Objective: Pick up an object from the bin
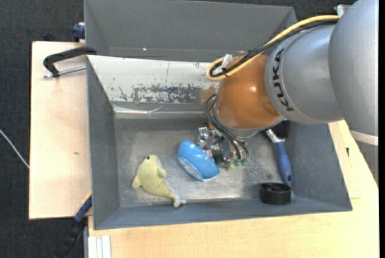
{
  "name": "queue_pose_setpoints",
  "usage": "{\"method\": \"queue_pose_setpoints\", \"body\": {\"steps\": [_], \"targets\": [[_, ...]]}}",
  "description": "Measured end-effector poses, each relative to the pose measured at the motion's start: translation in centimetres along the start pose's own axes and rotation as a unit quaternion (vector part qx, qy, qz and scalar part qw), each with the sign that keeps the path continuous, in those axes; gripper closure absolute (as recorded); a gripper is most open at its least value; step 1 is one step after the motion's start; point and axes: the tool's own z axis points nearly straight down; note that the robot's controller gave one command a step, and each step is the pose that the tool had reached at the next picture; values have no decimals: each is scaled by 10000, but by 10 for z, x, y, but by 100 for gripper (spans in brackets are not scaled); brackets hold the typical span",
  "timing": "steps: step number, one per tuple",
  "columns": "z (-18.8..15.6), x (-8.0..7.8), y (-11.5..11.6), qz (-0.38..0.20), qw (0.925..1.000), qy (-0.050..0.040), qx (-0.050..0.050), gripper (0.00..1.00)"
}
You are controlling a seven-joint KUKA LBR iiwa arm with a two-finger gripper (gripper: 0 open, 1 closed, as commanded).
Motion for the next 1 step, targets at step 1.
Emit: {"method": "queue_pose_setpoints", "body": {"steps": [1], "targets": [[2,3,0,-5,10000,56,-2,0]]}}
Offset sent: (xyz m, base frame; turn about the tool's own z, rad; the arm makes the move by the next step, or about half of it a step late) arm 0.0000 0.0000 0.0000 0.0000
